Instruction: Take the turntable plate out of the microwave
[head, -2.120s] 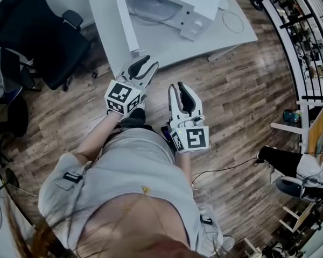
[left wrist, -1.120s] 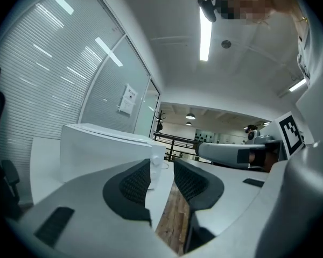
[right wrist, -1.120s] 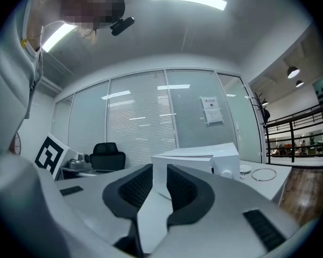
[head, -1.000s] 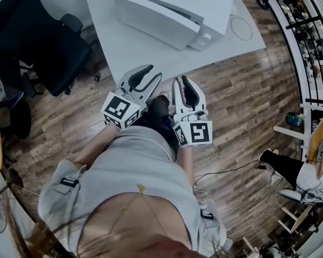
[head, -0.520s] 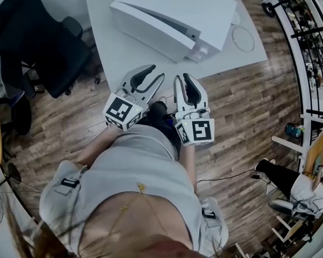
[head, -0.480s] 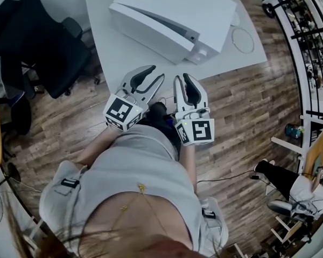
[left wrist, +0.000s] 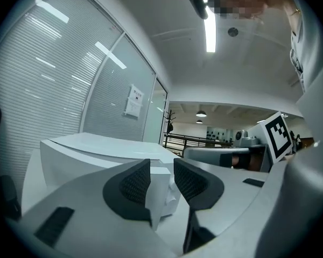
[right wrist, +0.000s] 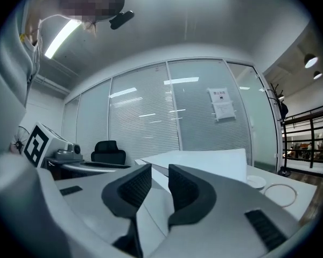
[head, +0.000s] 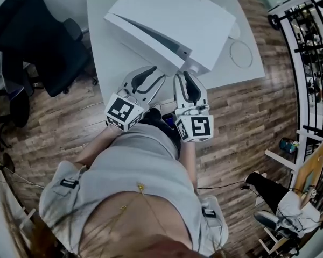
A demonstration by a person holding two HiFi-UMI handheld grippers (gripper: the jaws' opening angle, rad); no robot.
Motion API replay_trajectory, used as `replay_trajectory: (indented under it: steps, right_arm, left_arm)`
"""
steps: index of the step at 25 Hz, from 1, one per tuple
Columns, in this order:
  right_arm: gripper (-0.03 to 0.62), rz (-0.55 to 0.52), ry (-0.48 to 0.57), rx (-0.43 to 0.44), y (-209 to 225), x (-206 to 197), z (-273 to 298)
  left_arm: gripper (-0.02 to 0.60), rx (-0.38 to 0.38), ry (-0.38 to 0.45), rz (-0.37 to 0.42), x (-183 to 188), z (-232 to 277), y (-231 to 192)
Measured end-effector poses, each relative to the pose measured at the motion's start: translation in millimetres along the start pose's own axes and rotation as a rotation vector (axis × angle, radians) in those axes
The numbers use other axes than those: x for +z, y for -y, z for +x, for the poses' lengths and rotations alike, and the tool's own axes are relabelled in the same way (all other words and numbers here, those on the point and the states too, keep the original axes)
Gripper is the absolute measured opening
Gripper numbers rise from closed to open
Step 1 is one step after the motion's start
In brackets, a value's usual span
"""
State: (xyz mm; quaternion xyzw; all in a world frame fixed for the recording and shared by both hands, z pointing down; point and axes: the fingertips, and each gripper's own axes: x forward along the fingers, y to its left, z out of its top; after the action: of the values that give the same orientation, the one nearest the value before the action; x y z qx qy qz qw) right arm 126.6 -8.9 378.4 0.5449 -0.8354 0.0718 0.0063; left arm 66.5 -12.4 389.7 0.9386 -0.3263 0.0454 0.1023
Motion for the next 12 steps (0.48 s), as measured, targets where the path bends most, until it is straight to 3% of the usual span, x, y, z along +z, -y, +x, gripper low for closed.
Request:
replay_trajectory:
  steps: [5,12]
  right_arm:
    - [0.103,0.022,-0.060,0.036,24,-18,17]
    - [0.163,0.088,-0.158,0.136,40,-39,45]
  left_arm:
    - [0.138,0.042,0.012,-0.007,0,6,-3]
    - [0.138,0.105,0.013,-0.013,-6,-1,-8]
